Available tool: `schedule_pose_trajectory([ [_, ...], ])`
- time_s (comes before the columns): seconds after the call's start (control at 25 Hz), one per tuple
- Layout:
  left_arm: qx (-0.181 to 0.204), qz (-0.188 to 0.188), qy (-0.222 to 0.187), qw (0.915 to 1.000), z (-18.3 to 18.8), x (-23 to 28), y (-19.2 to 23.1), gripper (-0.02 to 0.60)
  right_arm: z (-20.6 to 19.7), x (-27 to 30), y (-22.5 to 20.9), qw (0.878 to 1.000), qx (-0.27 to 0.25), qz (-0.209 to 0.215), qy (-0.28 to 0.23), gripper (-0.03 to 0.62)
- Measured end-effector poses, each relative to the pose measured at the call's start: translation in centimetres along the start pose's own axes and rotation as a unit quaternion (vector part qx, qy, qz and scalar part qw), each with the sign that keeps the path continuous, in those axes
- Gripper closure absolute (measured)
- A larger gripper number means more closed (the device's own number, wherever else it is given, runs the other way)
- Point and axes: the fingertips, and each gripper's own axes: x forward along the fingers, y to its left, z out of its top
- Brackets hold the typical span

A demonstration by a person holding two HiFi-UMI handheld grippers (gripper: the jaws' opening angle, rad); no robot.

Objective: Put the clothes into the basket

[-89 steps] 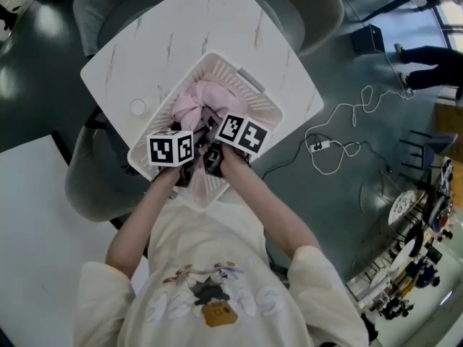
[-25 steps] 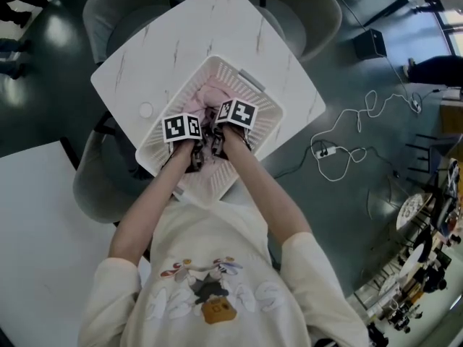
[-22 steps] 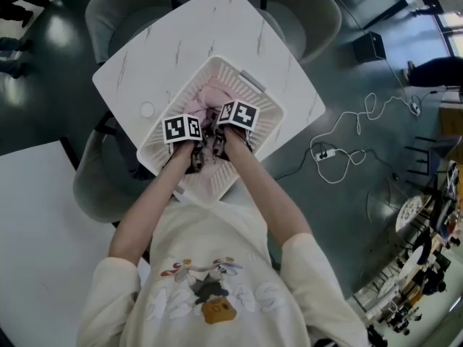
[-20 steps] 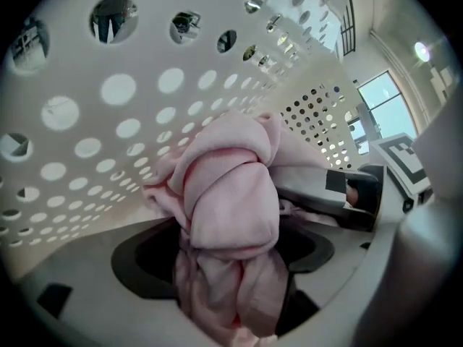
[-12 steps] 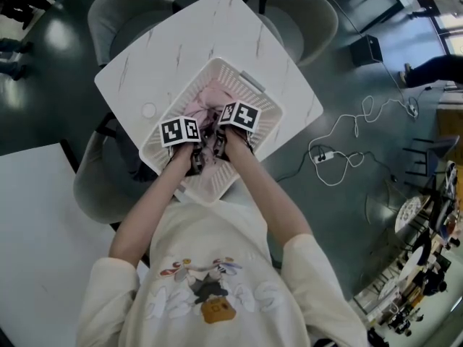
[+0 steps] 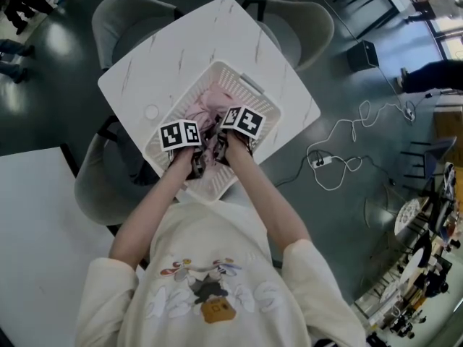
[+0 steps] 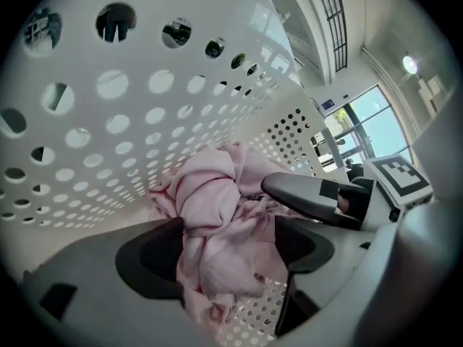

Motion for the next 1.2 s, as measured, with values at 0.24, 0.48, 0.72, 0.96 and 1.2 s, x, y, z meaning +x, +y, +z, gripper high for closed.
schedule_pose_trajectory([
  [0.24, -0.009, -0.024, -0.016, 0.9995, 0.3, -1.5, -1.0, 0.190, 0.6, -2.0, 0.6, 0.999, 0.035, 0.010, -0.034, 0.195],
  [0.48, 0.009, -0.040, -0.043, 0.9982, 0.8, -3.1, -2.7, 0.211, 0.9, -3.8, 1.5, 0.998, 0.019, 0.018, -0.060, 0.195],
  [0.72, 0.013, -0.051, -0.048, 0.9974, 0.6, -4.4, -3.7, 0.253, 1.1, -5.5, 2.2, 0.997, 0.026, 0.026, -0.071, 0.195],
  [0.96, 0.013, -0.062, -0.063, 0.9959, 0.5, -5.9, -4.6, 0.283, 0.8, -6.8, 3.3, 0.995, 0.024, 0.043, -0.083, 0.195],
  [1.2, 0.024, -0.065, -0.072, 0.9950, 0.5, -7.1, -4.6, 0.311, 0.8, -7.4, 3.5, 0.992, 0.044, 0.068, -0.093, 0.195],
])
